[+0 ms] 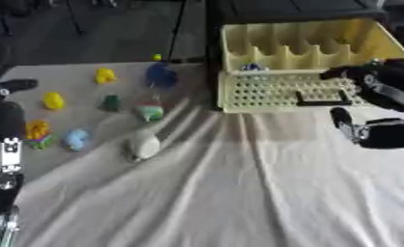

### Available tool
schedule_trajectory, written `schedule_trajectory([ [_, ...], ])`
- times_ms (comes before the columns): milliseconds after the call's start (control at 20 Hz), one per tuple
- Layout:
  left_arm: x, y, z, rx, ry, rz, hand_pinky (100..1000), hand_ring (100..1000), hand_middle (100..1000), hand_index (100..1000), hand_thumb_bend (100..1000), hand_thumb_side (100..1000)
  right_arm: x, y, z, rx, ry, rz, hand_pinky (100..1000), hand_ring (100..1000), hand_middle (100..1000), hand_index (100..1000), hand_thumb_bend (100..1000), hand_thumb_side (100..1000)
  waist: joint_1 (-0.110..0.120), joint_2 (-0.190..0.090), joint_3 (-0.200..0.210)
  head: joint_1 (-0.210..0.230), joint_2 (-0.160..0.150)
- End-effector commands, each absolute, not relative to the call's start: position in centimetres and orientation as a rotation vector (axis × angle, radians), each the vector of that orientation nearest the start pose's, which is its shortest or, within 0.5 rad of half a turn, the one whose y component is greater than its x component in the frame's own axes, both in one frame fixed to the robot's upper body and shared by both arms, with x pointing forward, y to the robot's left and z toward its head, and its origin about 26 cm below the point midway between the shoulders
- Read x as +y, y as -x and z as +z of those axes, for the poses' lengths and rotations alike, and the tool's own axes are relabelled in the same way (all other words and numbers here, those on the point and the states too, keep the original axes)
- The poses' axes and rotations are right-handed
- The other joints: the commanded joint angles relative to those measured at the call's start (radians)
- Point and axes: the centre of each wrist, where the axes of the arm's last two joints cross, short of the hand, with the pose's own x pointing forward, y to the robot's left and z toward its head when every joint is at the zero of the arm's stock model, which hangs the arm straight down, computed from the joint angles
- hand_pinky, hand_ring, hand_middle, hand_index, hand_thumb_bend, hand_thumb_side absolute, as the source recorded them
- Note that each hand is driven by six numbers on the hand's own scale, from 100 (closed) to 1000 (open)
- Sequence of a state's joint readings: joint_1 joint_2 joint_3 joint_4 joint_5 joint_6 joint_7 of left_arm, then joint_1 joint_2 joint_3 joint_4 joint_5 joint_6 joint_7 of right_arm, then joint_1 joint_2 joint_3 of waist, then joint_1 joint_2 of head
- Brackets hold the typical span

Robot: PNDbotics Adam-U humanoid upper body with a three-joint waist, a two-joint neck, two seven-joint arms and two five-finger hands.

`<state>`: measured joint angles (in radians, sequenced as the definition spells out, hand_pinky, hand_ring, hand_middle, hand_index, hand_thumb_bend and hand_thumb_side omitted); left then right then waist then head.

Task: Pick up objects from table and place into drawer.

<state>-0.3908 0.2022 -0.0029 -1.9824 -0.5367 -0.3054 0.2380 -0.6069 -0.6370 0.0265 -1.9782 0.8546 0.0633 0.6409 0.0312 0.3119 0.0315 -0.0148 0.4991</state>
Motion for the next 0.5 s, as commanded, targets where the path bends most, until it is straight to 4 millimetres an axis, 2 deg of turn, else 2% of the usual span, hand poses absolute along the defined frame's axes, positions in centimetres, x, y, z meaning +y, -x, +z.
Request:
schedule_trajectory([
  [50,23.3,-30.8,22.2,3.305,0.872,0.441,709,880,825,935,210,972,-27.5,-29.9,33.1,-1.850,1.239,1.364,100,100,100,888,100,205,0.001,-0.016,-0.002,0.022,0.004],
  [200,23.6,-30.8,22.4,3.295,0.909,0.452,713,882,831,941,222,967,-28.3,-29.8,33.6,-2.144,1.168,1.146,100,100,100,862,100,244,0.006,-0.017,-0.006,0.035,0.010],
  [300,24.0,-30.8,22.7,3.277,0.958,0.469,723,884,840,949,276,935,-28.7,-29.7,33.5,-2.381,1.100,0.929,100,131,100,832,100,259,0.009,-0.018,-0.007,0.038,0.014],
  [400,24.4,-30.8,23.3,3.235,1.028,0.534,734,887,856,966,336,892,-28.8,-29.8,33.2,-2.583,1.030,0.735,100,173,100,842,100,368,0.013,-0.018,-0.007,0.040,0.016],
  [450,24.6,-30.8,23.7,3.210,1.066,0.582,753,890,852,962,365,841,-28.8,-29.8,33.0,-2.650,1.003,0.668,100,217,136,849,100,512,0.014,-0.019,-0.007,0.040,0.018],
  [500,25.1,-30.8,24.2,3.162,1.126,0.676,755,890,851,962,366,832,-28.7,-29.9,32.8,-2.719,0.975,0.602,100,221,139,851,100,530,0.017,-0.020,-0.007,0.039,0.022],
])
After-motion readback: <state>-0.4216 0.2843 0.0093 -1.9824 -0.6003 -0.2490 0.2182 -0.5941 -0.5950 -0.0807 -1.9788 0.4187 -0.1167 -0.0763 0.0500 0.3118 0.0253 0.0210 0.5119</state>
